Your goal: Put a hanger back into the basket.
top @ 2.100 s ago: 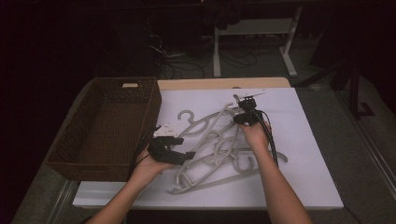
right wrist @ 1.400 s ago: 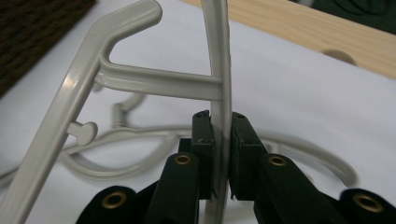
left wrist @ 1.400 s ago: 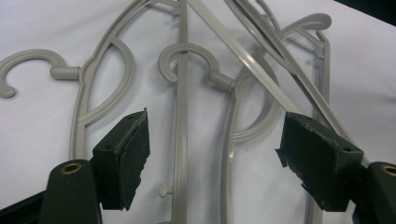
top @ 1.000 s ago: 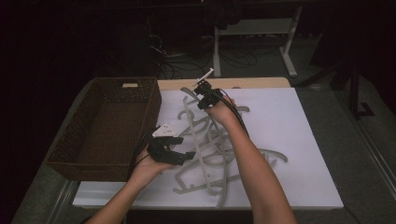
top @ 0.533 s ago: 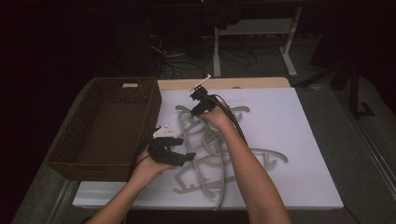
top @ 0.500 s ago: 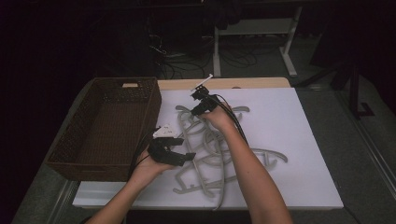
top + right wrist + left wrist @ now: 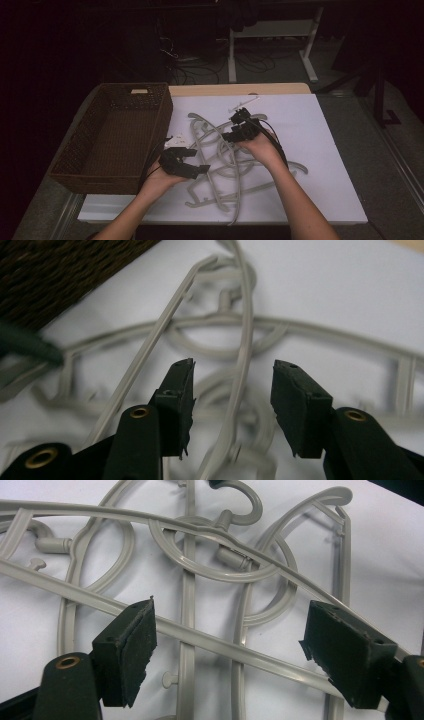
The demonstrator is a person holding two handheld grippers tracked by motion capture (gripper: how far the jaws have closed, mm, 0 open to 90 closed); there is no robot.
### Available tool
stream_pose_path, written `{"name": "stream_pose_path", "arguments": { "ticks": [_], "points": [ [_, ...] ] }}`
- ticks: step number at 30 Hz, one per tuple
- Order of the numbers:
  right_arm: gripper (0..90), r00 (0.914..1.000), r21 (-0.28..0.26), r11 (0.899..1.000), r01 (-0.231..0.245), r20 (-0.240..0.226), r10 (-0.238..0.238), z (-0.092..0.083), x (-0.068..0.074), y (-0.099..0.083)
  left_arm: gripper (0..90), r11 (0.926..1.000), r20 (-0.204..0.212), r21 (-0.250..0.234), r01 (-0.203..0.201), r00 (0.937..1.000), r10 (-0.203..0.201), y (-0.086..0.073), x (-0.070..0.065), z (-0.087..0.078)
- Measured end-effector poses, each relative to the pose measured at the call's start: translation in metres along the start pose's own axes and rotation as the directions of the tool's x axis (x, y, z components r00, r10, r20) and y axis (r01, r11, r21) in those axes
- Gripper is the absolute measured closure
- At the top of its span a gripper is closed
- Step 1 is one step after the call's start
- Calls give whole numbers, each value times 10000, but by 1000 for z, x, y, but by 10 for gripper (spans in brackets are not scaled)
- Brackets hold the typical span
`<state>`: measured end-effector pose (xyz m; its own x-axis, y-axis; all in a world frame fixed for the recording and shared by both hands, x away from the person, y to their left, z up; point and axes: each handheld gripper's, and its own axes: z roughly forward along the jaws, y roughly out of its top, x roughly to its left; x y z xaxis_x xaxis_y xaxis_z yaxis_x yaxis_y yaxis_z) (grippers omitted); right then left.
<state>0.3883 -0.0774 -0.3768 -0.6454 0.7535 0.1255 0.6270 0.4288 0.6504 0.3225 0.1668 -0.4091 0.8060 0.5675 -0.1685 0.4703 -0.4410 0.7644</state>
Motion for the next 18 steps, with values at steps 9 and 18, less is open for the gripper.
{"name": "stream_pose_path", "arguments": {
  "ticks": [9, 18],
  "points": [
    [510, 9992, 203, 9996, -208, -324, 214, -16, 18, -50, 147, 9996, 87, -218, 175, 9998, -174, -1, 4, -2],
    [521, 9998, 869, 9961, -150, 103, 142, -12, 42, -85, 138, 9996, 101, -221, 202, 9998, -199, -1, 4, -1]
  ]
}}
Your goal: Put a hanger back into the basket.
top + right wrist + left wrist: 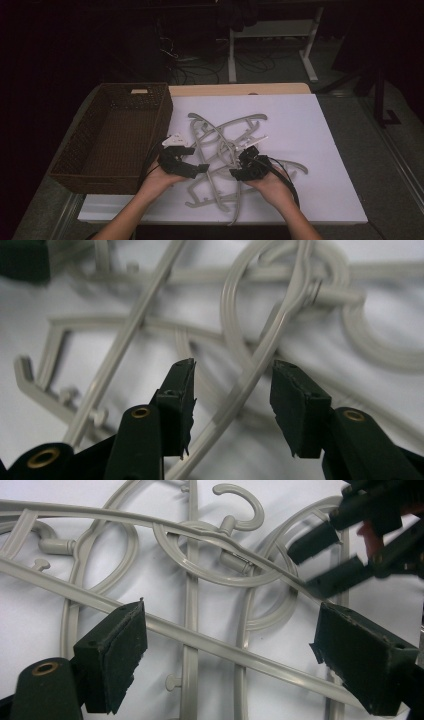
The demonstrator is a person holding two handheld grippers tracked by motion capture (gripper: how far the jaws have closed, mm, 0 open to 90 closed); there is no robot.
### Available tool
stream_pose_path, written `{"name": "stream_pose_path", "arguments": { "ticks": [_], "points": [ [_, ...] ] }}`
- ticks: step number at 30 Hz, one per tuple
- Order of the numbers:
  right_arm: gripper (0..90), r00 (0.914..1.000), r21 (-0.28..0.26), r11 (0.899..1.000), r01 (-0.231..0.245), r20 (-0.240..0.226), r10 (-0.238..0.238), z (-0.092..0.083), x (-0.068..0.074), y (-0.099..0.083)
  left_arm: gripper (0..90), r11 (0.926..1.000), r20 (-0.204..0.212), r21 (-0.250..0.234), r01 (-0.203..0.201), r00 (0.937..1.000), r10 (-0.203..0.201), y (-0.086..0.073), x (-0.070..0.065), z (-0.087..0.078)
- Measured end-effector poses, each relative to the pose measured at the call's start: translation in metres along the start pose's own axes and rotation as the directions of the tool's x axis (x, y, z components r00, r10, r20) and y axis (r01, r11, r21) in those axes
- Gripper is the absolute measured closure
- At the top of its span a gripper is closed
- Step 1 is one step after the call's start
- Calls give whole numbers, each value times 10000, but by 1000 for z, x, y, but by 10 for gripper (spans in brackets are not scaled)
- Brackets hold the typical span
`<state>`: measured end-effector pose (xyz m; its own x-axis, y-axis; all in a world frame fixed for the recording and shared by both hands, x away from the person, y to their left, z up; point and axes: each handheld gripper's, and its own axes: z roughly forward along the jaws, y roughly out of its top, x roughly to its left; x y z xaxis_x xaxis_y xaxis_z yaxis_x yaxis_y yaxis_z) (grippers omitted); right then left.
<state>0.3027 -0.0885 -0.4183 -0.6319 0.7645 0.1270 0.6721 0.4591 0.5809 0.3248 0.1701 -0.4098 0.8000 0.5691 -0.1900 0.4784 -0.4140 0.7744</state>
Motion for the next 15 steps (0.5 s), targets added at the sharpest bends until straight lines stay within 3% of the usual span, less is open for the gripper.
{"name": "stream_pose_path", "arguments": {
  "ticks": [7, 15],
  "points": [
    [550, 9989, 304, 9986, -425, -184, 431, 1, 6, -23, 138, 10000, -10, 55, -34, 10000, 34, -1, -1, 1],
    [598, 9984, 605, 9967, -532, -150, 542, 10, 9, -23, 138, 9999, -16, 81, -77, 10000, 77, -1, -2, 3]
  ]
}}
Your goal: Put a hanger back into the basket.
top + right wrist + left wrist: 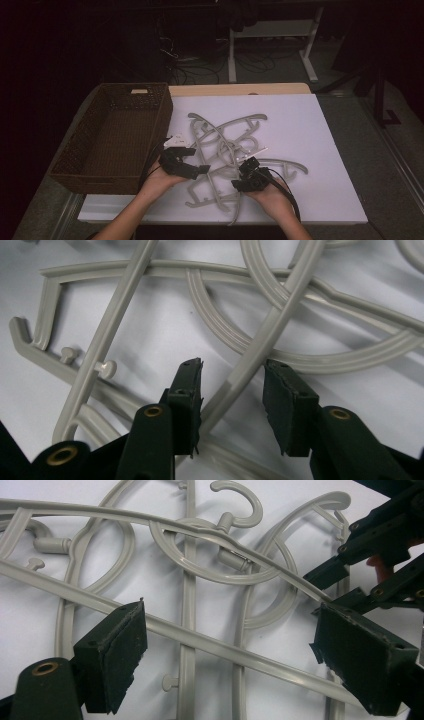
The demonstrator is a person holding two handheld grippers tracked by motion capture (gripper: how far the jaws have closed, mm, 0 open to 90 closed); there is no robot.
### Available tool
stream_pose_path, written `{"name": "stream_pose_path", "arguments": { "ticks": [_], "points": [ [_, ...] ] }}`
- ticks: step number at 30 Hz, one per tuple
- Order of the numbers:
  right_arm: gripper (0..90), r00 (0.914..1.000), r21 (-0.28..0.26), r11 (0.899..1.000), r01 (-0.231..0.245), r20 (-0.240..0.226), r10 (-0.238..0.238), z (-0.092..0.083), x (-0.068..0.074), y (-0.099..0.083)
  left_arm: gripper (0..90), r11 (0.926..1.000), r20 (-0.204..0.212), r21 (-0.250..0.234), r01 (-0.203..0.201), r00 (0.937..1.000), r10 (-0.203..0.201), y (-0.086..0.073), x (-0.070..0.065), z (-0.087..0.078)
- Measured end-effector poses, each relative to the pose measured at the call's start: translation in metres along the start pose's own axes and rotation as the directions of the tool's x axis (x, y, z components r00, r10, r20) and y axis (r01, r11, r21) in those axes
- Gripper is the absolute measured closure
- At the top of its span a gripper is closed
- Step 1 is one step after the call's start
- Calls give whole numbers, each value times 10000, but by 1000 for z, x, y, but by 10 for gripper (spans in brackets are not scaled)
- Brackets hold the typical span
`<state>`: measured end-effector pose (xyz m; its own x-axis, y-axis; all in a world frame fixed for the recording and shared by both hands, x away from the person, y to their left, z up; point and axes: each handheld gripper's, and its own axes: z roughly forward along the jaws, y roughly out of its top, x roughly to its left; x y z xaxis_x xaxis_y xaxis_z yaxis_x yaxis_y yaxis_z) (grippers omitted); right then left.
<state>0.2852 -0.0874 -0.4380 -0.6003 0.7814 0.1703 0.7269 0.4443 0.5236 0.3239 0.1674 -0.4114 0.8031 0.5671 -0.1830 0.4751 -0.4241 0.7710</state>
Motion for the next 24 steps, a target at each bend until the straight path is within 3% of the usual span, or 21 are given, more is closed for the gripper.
{"name": "stream_pose_path", "arguments": {
  "ticks": [7, 15, 20, 24],
  "points": [
    [649, 9992, 258, 9995, -172, 353, 162, 4, 4, 2, 138, 10000, -1, -39, 36, 10000, -36, 0, 0, 0],
    [775, 9957, 222, 9988, -426, 838, 406, -3, -6, 0, 138, 10000, -28, -65, 5, 10000, -5, 1, 0, -1],
    [807, 9924, 99, 9994, -341, 1188, 327, -11, -14, -1, 138, 10000, -39, -62, -9, 10000, 9, 1, 1, -2],
    [815, 9934, -43, 10000, 75, 1146, -69, -24, -23, -1, 138, 9999, -29, -119, 7, 10000, -8, 1, 0, -3]
  ]
}}
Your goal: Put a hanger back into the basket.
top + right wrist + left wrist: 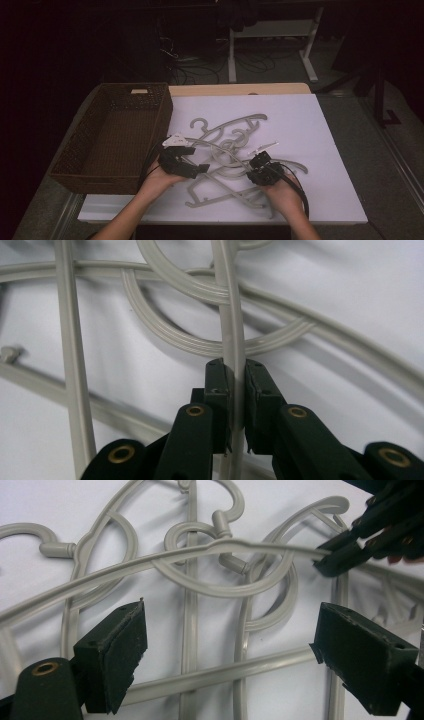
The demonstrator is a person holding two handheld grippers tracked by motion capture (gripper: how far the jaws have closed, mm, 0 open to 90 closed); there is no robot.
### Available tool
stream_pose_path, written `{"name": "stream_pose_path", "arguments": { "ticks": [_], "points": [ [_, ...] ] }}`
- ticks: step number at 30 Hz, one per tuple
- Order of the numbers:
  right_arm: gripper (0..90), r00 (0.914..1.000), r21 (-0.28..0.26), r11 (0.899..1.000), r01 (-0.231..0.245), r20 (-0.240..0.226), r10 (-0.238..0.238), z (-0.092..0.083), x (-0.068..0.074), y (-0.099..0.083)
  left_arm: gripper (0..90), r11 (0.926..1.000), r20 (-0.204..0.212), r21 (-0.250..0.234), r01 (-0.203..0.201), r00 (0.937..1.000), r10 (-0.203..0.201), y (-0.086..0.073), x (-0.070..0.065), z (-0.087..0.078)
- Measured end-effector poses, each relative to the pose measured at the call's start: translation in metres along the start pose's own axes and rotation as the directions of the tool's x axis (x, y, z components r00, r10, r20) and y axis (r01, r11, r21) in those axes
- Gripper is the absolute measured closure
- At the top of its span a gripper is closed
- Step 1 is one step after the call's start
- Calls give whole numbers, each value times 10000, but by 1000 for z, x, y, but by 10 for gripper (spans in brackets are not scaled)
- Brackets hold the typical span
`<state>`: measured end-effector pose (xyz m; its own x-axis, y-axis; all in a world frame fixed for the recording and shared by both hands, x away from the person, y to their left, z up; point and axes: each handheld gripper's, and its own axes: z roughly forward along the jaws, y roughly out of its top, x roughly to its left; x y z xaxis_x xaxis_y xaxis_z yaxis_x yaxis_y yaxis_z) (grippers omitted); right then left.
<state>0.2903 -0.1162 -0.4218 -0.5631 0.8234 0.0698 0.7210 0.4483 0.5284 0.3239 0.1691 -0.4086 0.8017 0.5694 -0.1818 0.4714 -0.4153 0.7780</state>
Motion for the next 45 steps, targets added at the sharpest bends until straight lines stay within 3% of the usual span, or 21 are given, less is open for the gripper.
{"name": "stream_pose_path", "arguments": {
  "ticks": [8, 11, 13, 16, 20, 23, 28, 33, 37, 40, 43, 45],
  "points": [
    [816, 9940, -51, 9947, 1023, -391, -1024, -16, -42, 1, 138, 10000, 44, 57, -31, 10000, 31, 0, -1, 2],
    [816, 9798, -82, 9812, 1926, -525, -1928, -15, -56, 1, 138, 9999, 65, 123, -109, 9999, 108, 0, -2, 3],
    [816, 9724, -176, 9751, 2210, -733, -2217, -13, -62, 0, 139, 9998, 72, 145, -162, 9998, 161, 1, -3, 4],
    [817, 9678, -364, 9722, 2315, -927, -2339, -11, -66, -2, 144, 9993, -37, 154, -336, 9994, 337, 4, -3, 5],
    [818, 9629, -500, 9657, 2546, -792, -2580, -12, -64, -3, 150, 9979, -313, 206, -620, 9975, 627, 12, 1, 9],
    [818, 9593, -649, 9607, 2698, -687, -2740, -14, -63, -3, 159, 9944, -694, 338, -1002, 9923, 1023, 20, 6, 14],
    [818, 9565, -767, 9584, 2749, -800, -2807, -17, -64, -4, 215, 9925, -886, 623, -1056, 9899, 1109, 29, 15, 26],
    [819, 9515, -879, 9550, 2833, -985, -2913, -18, -65, -6, 259, 9726, -1072, 1502, -1776, 9750, 1946, 29, 16, 43],
    [819, 9462, -987, 9512, 2925, -1138, -3028, -20, -65, -7, 336, 9602, -955, 1776, -2158, 9673, 2351, 31, 15, 50],
    [819, 9440, -1096, 9499, 2928, -1247, -3053, -22, -65, -7, 420, 9459, -1106, 1937, -2602, 9522, 2846, 31, 13, 52],
    [819, 9397, -1183, 9469, 2989, -1364, -3137, -22, -64, -7, 498, 9368, -896, 2094, -2803, 9485, 3038, 29, 12, 54],
    [819, 9361, -1220, 9441, 3063, -1417, -3221, -23, -64, -7, 549, 9229, -862, 2273, -3107, 9376, 3369, 29, 11, 54]
  ]
}}
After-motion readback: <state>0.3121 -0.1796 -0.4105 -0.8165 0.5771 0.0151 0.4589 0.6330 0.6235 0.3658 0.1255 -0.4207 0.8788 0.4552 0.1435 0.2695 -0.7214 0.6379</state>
